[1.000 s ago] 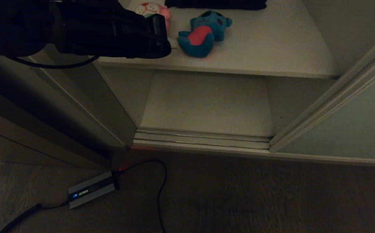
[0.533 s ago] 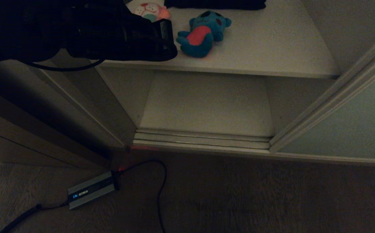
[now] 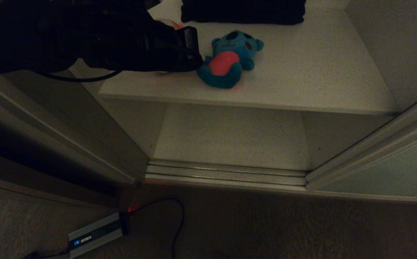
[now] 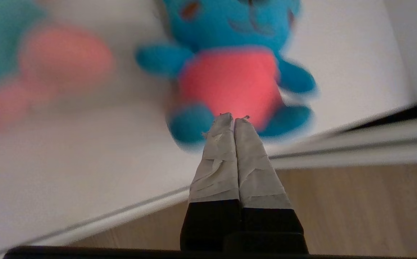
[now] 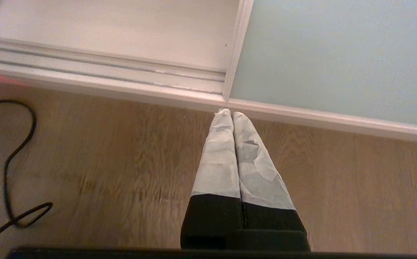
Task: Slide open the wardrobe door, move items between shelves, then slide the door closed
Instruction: Open the door, then place the blue doll on the lower shelf
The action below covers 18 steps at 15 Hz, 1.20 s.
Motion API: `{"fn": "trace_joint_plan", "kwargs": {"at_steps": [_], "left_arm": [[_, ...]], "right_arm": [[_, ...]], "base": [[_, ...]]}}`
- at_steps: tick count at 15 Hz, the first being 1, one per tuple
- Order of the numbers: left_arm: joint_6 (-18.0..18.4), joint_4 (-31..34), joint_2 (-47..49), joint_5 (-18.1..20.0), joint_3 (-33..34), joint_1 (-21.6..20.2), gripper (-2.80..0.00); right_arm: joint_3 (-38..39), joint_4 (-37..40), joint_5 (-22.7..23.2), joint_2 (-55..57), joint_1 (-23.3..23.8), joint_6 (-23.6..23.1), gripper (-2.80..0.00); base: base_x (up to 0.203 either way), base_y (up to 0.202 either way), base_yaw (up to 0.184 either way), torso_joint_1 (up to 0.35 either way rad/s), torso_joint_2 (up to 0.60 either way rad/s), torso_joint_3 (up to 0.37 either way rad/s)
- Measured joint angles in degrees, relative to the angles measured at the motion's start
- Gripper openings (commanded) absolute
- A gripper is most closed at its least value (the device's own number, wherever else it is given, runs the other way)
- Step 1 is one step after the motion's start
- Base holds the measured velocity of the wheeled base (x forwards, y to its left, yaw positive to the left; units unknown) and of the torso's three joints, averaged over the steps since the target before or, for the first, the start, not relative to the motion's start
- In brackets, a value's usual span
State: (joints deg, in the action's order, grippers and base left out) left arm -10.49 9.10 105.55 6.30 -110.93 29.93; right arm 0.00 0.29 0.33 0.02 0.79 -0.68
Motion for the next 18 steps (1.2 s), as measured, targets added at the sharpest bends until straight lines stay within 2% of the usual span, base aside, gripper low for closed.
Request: {"fn": "trace_joint_plan", "kwargs": {"at_steps": [3, 9, 10, 11, 14, 18], "left_arm": [[0.5, 0.0, 0.4, -2.3, 0.0, 0.1, -2.80], [0.4, -1.9, 2.1, -2.5, 0.0, 0.0, -2.80], [0.5, -1.9, 2.3, -2.8, 0.0, 0.1, -0.36], [0.7, -1.7, 2.6, -3.1, 0.0, 0.1, 0.00], [1.7, -2.9, 3.5, -3.5, 0.0, 0.4, 0.00], [1.6, -7.7, 4.8, -3.9, -0.1, 0.4, 0.00]], "right_arm": [[0.0, 0.0, 0.0, 0.0, 0.0, 0.0, -2.80], [0.0, 0.0, 0.0, 0.0, 0.0, 0.0, -2.80], [0.0, 0.0, 0.0, 0.0, 0.0, 0.0, -2.80], [0.0, 0.0, 0.0, 0.0, 0.0, 0.0, -2.80], [0.0, 0.0, 0.0, 0.0, 0.0, 0.0, -2.80], [0.0, 0.0, 0.0, 0.0, 0.0, 0.0, -2.80]], "base": [[0.000, 0.000, 0.000, 0.000, 0.00, 0.000], [0.000, 0.000, 0.000, 0.000, 0.00, 0.000], [0.000, 0.000, 0.000, 0.000, 0.00, 0.000], [0.000, 0.000, 0.000, 0.000, 0.00, 0.000], [0.000, 0.000, 0.000, 0.000, 0.00, 0.000], [0.000, 0.000, 0.000, 0.000, 0.00, 0.000]]}}
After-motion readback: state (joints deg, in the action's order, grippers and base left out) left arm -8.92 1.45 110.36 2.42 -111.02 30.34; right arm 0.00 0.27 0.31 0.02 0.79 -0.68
